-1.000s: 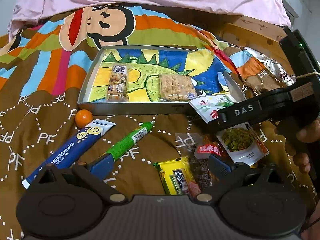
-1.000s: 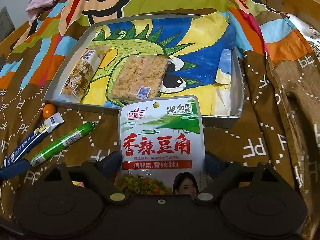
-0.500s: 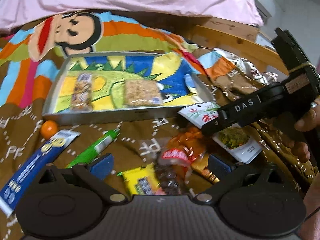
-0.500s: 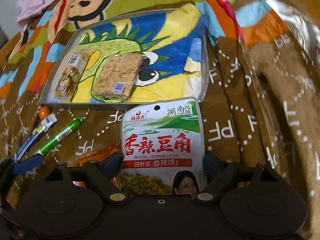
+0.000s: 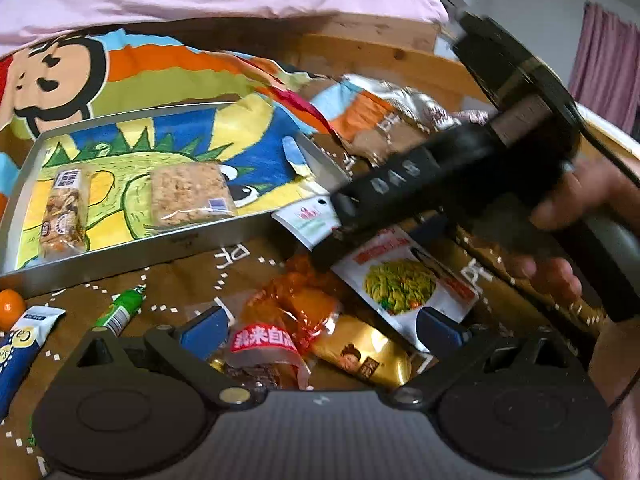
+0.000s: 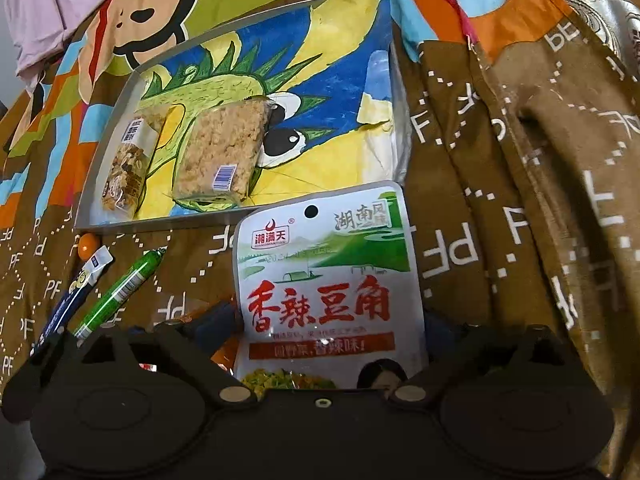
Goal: Organize snacks
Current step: 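Lift the bean pouch with the right tool while the left tool grasps an orange snack pack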
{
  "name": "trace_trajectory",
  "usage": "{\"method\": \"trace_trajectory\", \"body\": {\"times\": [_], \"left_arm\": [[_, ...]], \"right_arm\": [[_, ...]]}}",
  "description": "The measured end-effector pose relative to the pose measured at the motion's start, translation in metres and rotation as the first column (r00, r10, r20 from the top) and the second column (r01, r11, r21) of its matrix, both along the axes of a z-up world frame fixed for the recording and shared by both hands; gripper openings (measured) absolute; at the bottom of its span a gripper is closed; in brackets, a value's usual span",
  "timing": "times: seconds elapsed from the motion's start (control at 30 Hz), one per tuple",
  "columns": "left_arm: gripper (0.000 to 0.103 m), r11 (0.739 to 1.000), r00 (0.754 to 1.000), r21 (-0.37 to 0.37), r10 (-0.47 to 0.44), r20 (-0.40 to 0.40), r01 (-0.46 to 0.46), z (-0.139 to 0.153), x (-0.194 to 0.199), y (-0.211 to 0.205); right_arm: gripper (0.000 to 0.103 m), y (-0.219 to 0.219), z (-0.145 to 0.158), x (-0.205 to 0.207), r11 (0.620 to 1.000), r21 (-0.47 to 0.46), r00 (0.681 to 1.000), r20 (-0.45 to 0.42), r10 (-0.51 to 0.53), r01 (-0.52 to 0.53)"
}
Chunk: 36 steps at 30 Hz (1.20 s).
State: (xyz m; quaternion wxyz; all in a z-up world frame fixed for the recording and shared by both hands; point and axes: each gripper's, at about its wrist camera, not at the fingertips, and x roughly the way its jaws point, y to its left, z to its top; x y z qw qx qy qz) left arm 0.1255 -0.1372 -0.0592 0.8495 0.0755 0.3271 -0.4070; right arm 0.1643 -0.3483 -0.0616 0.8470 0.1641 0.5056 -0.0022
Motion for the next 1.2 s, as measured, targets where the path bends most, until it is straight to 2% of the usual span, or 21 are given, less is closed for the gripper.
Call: {"method": "trace_trajectory", "body": {"times": [0.03, 0.13, 0.23, 0.37, 0.6, 0.83, 0.93, 0.97, 1.0, 1.2], "left_arm": [[0.102, 1.0, 1.0, 0.005, -0.001, 0.003, 0.001, -0.001, -0.001, 0.0], [0.102, 1.0, 1.0, -0.009, 0.007, -0.006, -0.007, 0.0, -0.001, 0.003], [0.102, 0.999, 0.999, -0.036, 0.03, -0.018, -0.031, 0.005, 0.003, 0.006], [0.102, 0.998, 0.999, -0.05, 0.038, -0.009, -0.039, 0.009, 0.009, 0.004], [0.099, 0.999, 1.0, -0.022, -0.024, 0.009, 0.024, 0.014, 0.026, -0.014], [0.092, 0.996, 0.987, -0.077, -0.063, -0.146, 0.052, 0.002, 0.062, -0.016], [0.082, 0.995, 0.978, -0.053, -0.098, -0.182, 0.09, -0.004, 0.069, -0.02], [0.075, 0.995, 0.977, -0.026, -0.101, -0.188, 0.097, -0.007, 0.07, -0.023], [0.074, 0.995, 0.976, -0.008, -0.103, -0.192, 0.103, -0.009, 0.071, -0.024], [0.065, 0.995, 0.966, -0.026, -0.099, -0.24, 0.095, -0.008, 0.074, -0.022]], "right_arm": [[0.087, 0.002, 0.002, 0.0, 1.0, -0.005, 1.0, 0.009, 0.005, -0.005], [0.078, 0.003, 0.007, -0.005, 1.0, -0.009, 1.0, 0.029, 0.009, -0.009], [0.072, 0.001, 0.013, -0.011, 0.999, -0.035, 0.999, 0.044, -0.004, 0.006], [0.071, -0.003, 0.024, -0.02, 0.991, -0.132, 0.995, 0.094, -0.02, 0.032], [0.07, -0.011, 0.042, -0.027, 0.986, -0.152, 0.977, 0.212, -0.037, 0.07], [0.069, -0.016, 0.041, -0.024, 0.989, -0.124, 0.976, 0.215, -0.047, 0.075], [0.069, -0.018, 0.039, -0.022, 0.992, -0.105, 0.977, 0.206, -0.053, 0.075], [0.069, -0.018, 0.038, -0.021, 0.992, -0.105, 0.979, 0.2, -0.05, 0.072], [0.068, -0.017, 0.037, -0.02, 0.992, -0.109, 0.98, 0.194, -0.045, 0.067], [0.062, -0.011, 0.031, -0.019, 0.992, -0.119, 0.984, 0.177, -0.018, 0.039]]}}
